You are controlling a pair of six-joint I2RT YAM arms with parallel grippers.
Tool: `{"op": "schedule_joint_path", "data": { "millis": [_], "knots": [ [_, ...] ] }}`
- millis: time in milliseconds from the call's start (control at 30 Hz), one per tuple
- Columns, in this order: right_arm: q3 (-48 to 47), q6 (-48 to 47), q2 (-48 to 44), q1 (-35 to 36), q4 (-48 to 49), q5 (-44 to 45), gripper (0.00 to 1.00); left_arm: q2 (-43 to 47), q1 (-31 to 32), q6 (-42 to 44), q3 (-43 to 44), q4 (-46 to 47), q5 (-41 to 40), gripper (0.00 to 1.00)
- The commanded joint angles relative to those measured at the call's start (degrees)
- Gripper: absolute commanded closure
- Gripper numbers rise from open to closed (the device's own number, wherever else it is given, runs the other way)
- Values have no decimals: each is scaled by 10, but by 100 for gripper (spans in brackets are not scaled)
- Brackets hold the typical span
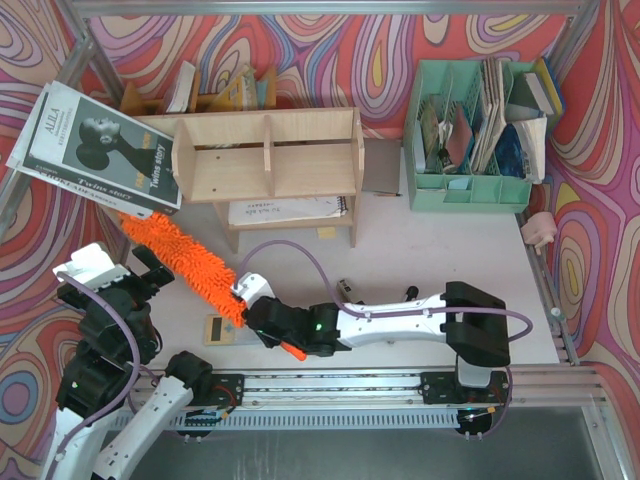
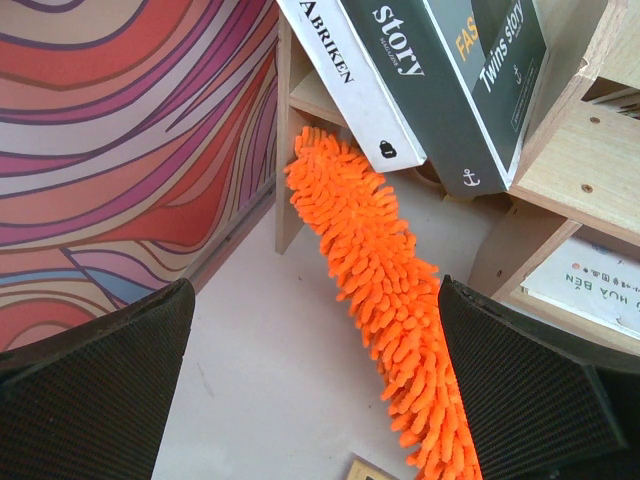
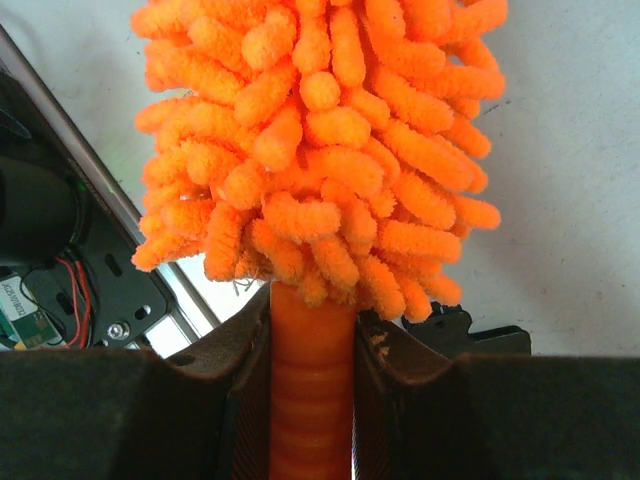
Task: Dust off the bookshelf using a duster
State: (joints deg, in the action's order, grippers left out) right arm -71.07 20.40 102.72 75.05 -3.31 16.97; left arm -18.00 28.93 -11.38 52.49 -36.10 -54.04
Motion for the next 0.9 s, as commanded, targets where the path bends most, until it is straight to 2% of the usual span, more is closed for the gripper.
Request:
{"op": "schedule_joint_path", "data": {
  "millis": [0, 100, 667, 867],
  "knots": [
    [7, -5, -54, -1, 58, 15, 100, -3, -2, 3, -5, 9, 1, 2],
    [14, -10, -66, -2, 67, 12, 100, -4, -2, 3, -5, 9, 1, 1],
    [-14, -2, 11, -15, 6, -22, 100, -5, -2, 4, -5, 9, 1, 1],
    [-15, -7, -17, -16, 17, -8, 100, -3, -2, 4, -5, 10, 1, 1]
  ]
}}
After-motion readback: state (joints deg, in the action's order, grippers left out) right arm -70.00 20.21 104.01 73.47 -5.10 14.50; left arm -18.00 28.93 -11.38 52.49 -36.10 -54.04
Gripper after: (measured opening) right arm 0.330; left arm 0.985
